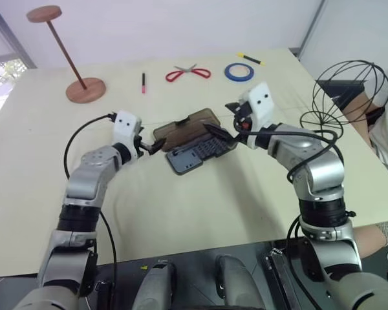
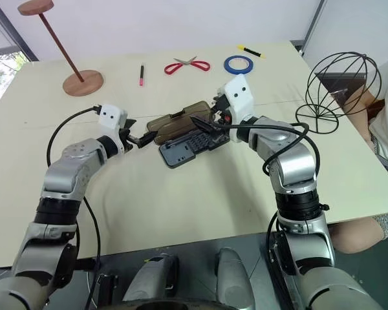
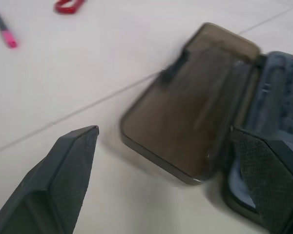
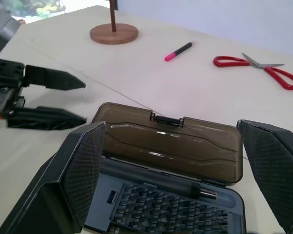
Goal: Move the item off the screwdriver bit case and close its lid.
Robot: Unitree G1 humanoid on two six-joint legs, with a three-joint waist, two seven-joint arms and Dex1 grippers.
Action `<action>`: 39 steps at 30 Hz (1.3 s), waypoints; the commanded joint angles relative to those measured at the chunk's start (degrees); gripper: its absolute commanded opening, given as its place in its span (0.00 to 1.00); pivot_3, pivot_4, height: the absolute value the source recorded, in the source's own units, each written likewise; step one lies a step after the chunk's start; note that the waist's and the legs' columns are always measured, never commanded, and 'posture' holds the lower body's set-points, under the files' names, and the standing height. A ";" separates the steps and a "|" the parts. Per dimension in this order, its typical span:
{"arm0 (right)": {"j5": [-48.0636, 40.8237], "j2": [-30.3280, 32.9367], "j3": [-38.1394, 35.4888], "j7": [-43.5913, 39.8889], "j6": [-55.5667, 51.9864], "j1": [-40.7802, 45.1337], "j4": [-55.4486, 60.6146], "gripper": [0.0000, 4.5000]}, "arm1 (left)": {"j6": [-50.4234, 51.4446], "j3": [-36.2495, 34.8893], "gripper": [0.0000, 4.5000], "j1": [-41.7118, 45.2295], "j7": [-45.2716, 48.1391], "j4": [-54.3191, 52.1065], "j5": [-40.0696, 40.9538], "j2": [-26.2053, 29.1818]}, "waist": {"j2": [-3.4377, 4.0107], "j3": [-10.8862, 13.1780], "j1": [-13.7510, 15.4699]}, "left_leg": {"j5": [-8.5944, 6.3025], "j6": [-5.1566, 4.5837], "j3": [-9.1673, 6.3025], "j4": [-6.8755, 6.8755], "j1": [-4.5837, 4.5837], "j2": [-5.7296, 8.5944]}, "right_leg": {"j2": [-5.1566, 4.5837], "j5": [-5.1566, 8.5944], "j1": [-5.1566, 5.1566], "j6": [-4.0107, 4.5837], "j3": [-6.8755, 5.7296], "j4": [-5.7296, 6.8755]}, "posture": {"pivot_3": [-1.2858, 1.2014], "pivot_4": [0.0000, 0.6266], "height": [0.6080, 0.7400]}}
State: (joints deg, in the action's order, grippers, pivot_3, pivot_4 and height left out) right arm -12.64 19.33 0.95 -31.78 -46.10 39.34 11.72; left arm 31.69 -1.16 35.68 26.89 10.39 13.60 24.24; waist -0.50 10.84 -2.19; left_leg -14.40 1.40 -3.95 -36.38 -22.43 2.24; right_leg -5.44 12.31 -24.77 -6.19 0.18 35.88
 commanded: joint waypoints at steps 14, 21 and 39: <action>-1.46 -0.50 -0.62 4.68 0.55 -0.83 4.41 1.00 | -25.95 3.87 0.99 17.67 4.44 38.29 -10.76 -2.47 | -0.02 0.01 1.37 | 0.01 0.01 0.04 -0.05 -0.05 0.03 | -0.01 0.00 0.00 -0.01 -0.01 -0.02 | 0.52 0.24 1.00; -2.04 -0.11 -0.90 6.29 -0.15 -1.34 5.52 1.00 | -32.31 2.83 0.99 22.58 5.55 51.43 -11.82 -4.44 | -0.04 0.00 1.36 | 0.00 0.00 0.03 -0.10 -0.05 0.03 | -0.01 0.00 0.01 -0.01 -0.03 0.01 | 0.52 0.24 1.00; -2.54 1.14 -1.49 8.84 -1.42 -1.91 7.04 1.00 | -34.02 1.21 0.05 27.25 3.92 60.85 -13.61 -6.60 | -0.02 -0.01 1.23 | 0.00 -0.01 0.00 -0.18 -0.04 0.03 | 0.00 0.00 0.00 -0.02 -0.04 0.14 | 0.52 0.24 1.00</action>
State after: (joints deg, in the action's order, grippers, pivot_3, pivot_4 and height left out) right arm -14.71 20.13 0.66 -23.14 -47.75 36.93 15.77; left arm -1.78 0.73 62.25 31.27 70.65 0.12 17.90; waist -0.53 10.83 -0.96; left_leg -14.40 1.39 -3.93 -36.56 -22.47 2.29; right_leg -5.45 12.32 -24.75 -6.22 0.14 36.02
